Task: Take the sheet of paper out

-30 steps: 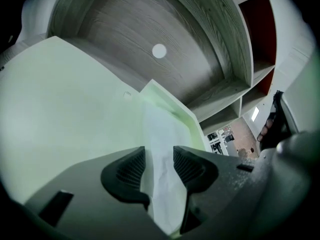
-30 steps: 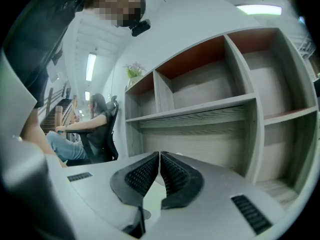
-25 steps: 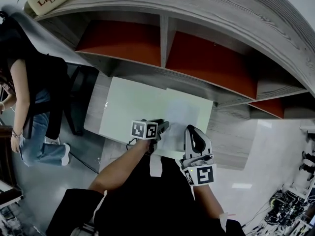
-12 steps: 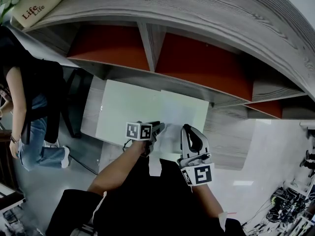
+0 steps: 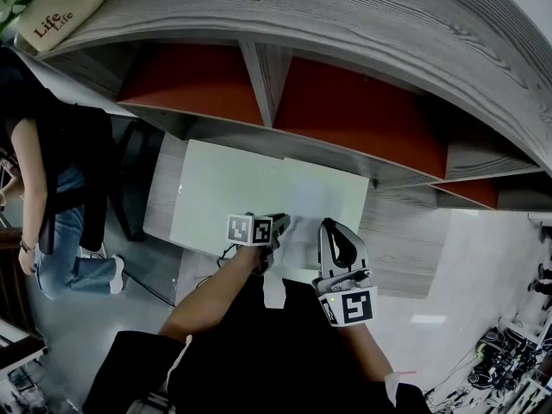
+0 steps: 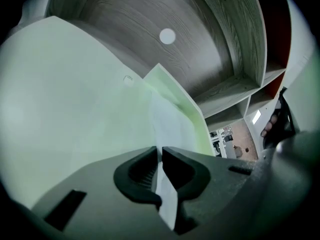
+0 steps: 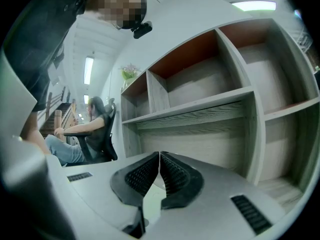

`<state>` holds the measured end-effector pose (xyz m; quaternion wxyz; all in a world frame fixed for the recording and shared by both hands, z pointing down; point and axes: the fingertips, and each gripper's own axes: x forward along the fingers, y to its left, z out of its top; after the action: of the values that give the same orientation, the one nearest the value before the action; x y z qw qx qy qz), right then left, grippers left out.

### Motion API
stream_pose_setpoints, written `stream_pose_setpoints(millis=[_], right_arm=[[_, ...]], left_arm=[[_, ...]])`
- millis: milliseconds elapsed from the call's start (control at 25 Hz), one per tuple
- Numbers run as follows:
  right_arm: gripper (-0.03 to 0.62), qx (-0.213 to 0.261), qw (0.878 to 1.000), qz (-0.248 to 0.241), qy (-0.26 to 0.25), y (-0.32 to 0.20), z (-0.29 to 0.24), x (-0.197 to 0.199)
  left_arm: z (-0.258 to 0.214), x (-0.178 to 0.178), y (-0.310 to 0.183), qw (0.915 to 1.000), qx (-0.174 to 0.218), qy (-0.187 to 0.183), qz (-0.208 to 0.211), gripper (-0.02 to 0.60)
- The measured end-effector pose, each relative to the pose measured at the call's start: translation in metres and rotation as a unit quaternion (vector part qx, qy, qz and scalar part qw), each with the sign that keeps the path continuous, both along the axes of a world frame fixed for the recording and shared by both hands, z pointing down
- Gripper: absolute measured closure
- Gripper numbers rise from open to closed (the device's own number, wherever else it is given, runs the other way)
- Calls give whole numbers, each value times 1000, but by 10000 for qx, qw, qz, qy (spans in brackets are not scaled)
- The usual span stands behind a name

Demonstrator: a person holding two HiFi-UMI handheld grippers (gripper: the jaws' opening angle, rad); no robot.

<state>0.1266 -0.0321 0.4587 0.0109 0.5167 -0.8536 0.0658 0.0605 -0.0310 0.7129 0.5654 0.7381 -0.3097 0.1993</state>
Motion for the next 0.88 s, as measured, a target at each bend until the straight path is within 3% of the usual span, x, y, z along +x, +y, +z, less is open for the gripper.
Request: stream_pose_setpoints(millis=[120, 520, 880], right_arm=[[569, -13, 10000, 20, 21, 1, 1, 1], [569, -40, 10000, 52, 61, 3, 4, -3], [569, 0, 9998, -142, 159, 3, -1, -26]], left_arm=[[6, 1, 0, 10000, -9, 0, 14, 572], [-2, -15, -6, 9997, 87, -144, -163, 574], [-6, -64, -12, 9976, 385, -466, -338, 574]])
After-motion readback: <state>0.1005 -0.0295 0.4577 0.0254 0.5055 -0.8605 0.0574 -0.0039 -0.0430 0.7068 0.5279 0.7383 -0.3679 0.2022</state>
